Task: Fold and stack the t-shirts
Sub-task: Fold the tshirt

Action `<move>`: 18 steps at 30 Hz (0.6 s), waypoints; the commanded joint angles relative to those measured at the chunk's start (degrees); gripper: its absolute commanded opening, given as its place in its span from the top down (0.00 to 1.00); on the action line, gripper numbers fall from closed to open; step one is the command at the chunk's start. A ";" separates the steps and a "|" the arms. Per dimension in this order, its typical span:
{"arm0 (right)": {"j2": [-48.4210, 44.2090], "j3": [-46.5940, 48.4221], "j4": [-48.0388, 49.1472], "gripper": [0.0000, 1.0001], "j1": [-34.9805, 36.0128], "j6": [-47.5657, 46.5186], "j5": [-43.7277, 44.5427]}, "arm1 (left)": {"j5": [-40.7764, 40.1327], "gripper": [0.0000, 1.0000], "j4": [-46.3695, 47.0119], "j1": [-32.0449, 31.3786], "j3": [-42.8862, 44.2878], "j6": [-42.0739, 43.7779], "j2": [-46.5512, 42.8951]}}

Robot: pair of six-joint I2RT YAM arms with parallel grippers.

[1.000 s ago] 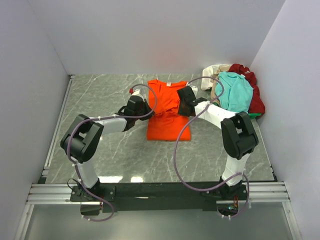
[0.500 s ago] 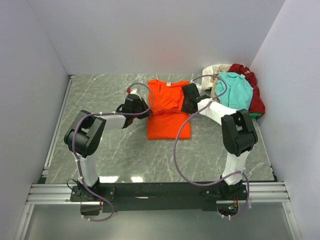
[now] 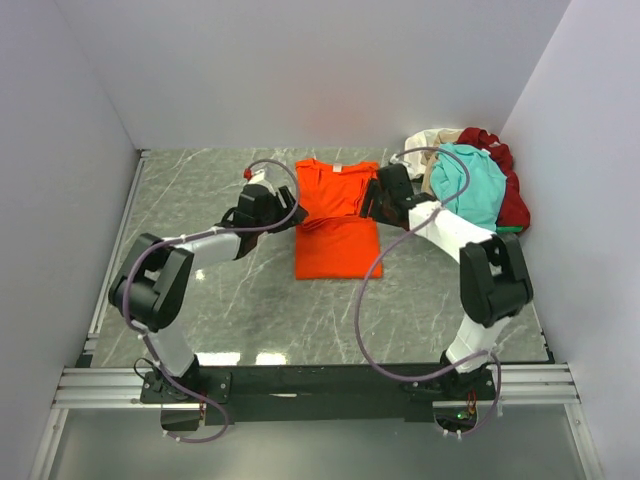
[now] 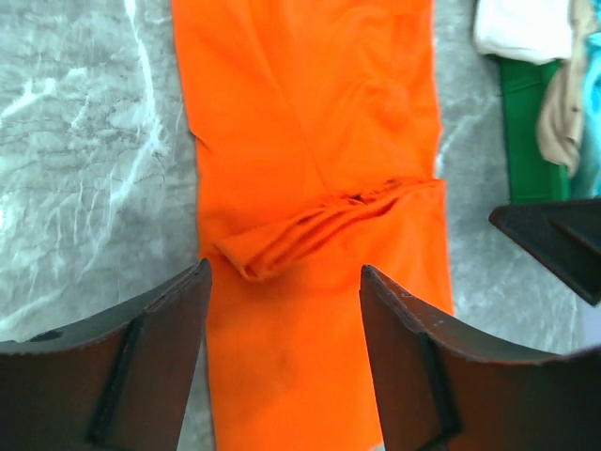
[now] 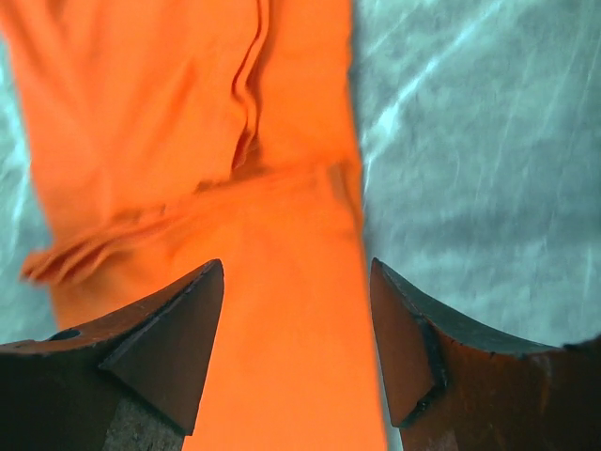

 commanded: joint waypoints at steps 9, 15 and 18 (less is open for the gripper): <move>-18.99 -21.04 7.26 0.35 0.49 3.08 -8.80 | -4.47 0.35 -4.50 -5.83 -9.31 2.32 -9.33; -23.74 -27.81 7.53 0.36 1.99 4.22 -8.45 | -9.55 0.36 -5.48 -9.44 -14.41 -0.58 -13.20; -23.93 -30.63 8.67 0.37 2.34 5.19 -8.62 | -11.14 0.39 -6.09 -11.28 -15.99 -1.63 -14.00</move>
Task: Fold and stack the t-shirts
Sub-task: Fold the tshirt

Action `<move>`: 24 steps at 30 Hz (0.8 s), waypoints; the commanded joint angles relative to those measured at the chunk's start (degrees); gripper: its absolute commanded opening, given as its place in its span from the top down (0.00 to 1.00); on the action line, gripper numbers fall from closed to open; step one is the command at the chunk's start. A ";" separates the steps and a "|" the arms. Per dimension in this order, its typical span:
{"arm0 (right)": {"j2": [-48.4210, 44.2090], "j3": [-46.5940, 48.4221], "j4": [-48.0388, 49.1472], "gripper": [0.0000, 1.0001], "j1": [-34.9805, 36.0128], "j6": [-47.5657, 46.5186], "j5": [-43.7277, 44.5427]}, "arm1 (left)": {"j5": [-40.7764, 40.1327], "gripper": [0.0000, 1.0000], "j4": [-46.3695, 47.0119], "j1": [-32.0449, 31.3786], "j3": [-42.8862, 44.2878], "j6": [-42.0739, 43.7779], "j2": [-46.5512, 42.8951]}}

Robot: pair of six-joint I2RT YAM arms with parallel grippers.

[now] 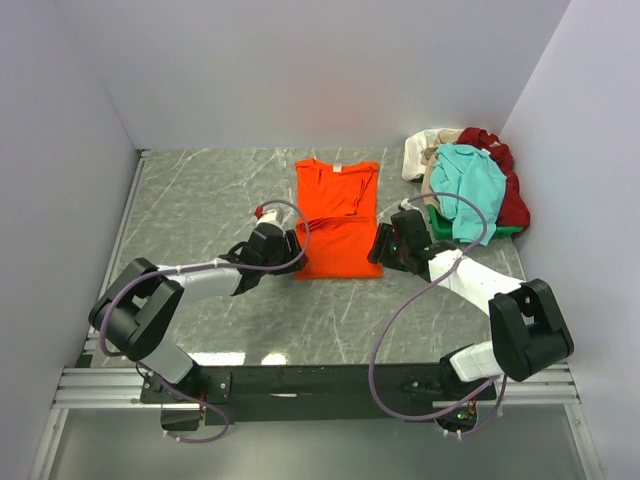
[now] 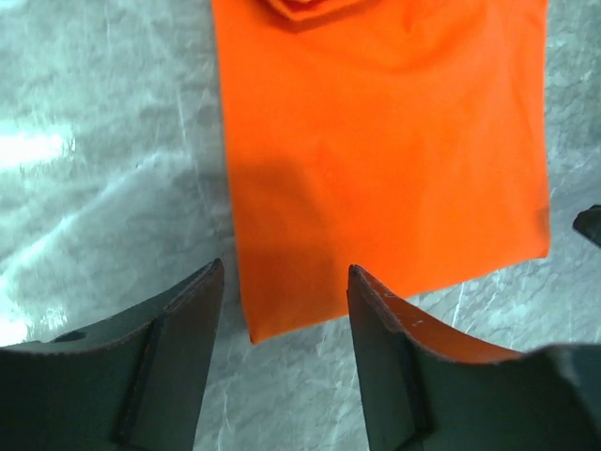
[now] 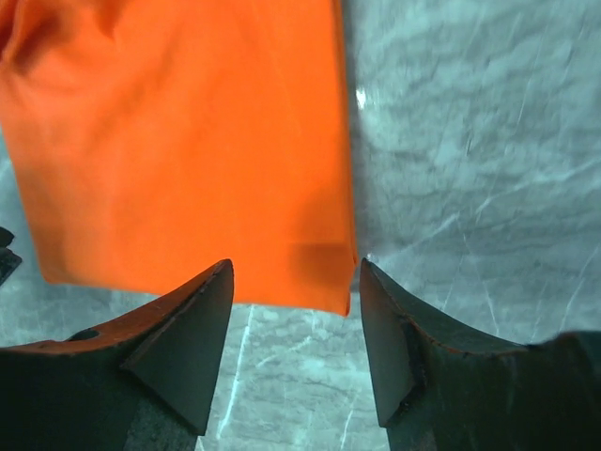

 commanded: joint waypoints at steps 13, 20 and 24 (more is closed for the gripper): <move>2.28 -4.31 5.03 0.49 0.66 2.64 0.19 | -7.80 0.47 -2.54 -4.13 -1.31 -2.43 -2.74; 5.88 -3.69 4.51 0.55 0.83 3.34 0.63 | -7.63 0.47 -2.46 -4.13 -1.66 -2.78 -2.83; 6.06 -4.31 4.94 0.60 0.83 3.70 0.98 | -8.33 0.47 -2.90 -4.22 -1.84 -3.05 -3.09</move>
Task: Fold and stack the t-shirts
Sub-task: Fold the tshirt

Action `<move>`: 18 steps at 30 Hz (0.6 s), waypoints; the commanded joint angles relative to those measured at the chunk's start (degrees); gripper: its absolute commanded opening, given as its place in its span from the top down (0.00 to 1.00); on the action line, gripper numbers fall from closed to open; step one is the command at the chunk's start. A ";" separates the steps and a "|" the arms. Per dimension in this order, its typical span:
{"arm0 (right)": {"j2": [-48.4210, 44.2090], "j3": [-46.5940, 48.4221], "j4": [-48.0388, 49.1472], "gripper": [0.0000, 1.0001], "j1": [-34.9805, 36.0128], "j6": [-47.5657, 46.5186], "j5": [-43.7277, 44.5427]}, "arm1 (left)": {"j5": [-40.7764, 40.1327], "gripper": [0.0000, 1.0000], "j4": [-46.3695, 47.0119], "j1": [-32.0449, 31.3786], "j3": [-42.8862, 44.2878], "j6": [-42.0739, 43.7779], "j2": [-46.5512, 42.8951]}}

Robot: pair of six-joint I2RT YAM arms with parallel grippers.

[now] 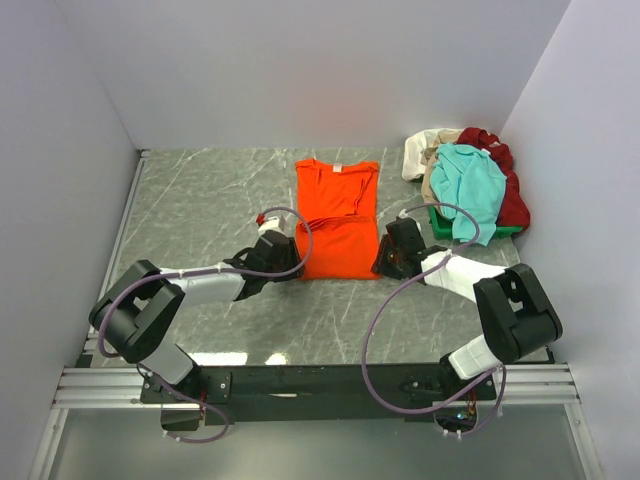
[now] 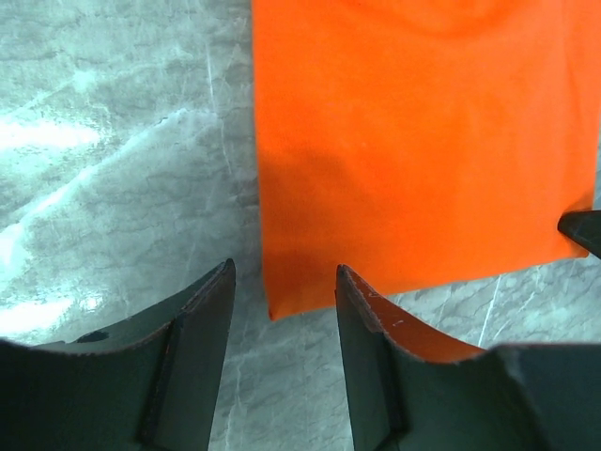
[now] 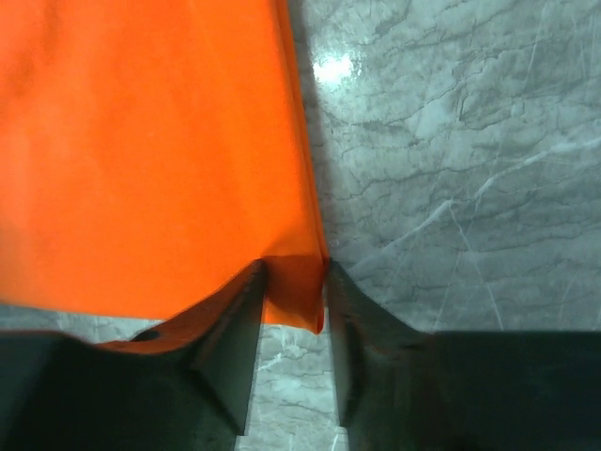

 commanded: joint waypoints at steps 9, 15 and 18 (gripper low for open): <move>1.12 -1.25 1.21 0.93 0.37 0.42 0.83 | -1.45 0.57 -0.84 -1.32 0.46 -1.49 -0.71; 1.39 -1.08 1.47 0.95 0.46 0.42 0.21 | -2.59 0.61 -1.90 -2.20 0.81 -2.73 0.26; 1.48 -1.08 1.65 0.95 0.46 0.42 0.12 | -3.38 0.63 -2.86 -2.29 1.16 -3.17 1.31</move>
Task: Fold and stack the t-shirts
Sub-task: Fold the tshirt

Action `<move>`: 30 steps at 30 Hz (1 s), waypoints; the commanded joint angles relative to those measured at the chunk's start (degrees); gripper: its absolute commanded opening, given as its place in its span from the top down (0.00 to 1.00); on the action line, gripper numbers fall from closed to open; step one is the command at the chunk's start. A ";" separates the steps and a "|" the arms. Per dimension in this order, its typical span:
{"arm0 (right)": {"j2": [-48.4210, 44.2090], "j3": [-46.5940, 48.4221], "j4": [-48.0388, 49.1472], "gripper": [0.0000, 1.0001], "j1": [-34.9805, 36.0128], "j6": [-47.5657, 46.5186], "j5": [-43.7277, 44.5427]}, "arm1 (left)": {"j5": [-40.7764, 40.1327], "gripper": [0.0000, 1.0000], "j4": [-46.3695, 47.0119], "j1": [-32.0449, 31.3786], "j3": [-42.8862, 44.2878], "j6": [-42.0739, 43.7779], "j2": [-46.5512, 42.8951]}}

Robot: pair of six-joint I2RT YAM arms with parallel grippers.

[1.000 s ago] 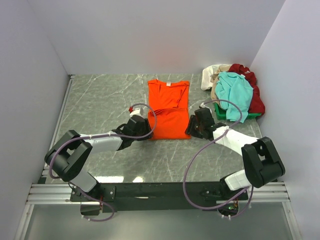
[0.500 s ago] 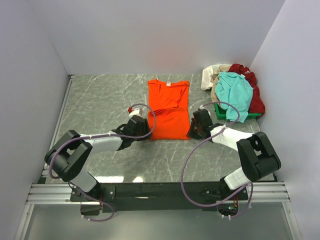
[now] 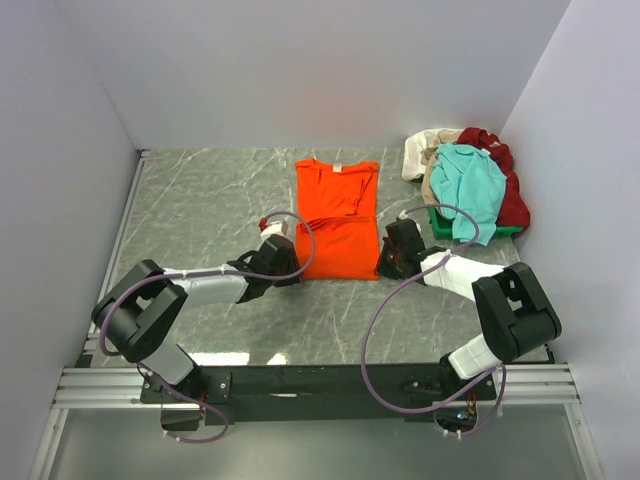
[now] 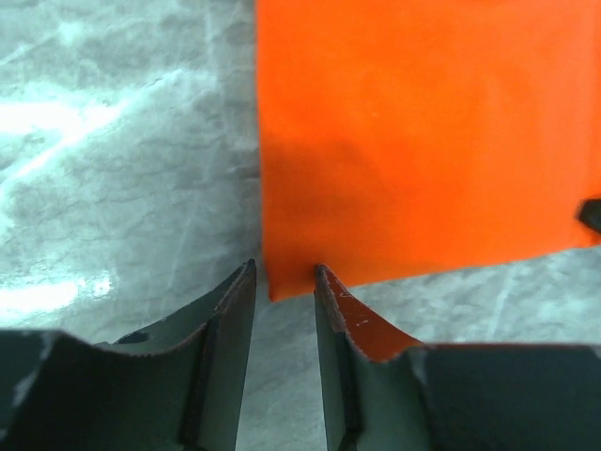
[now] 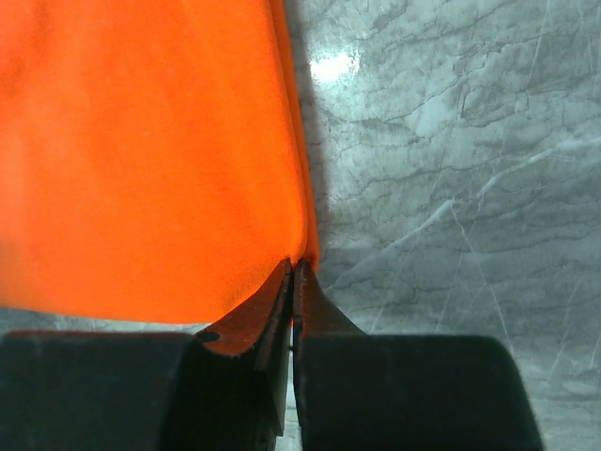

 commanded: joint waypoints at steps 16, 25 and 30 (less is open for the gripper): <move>0.75 -0.44 0.67 1.00 0.64 -0.37 -0.03 | 2.89 0.96 2.65 -0.96 1.37 -1.60 6.45; -2.49 -0.09 -2.32 1.00 0.55 -1.16 1.99 | -2.55 1.00 -2.61 -0.96 1.63 0.42 2.34; -4.78 0.08 -4.69 1.00 0.64 -1.43 3.92 | -4.48 1.00 -5.07 -0.87 0.92 0.51 -0.74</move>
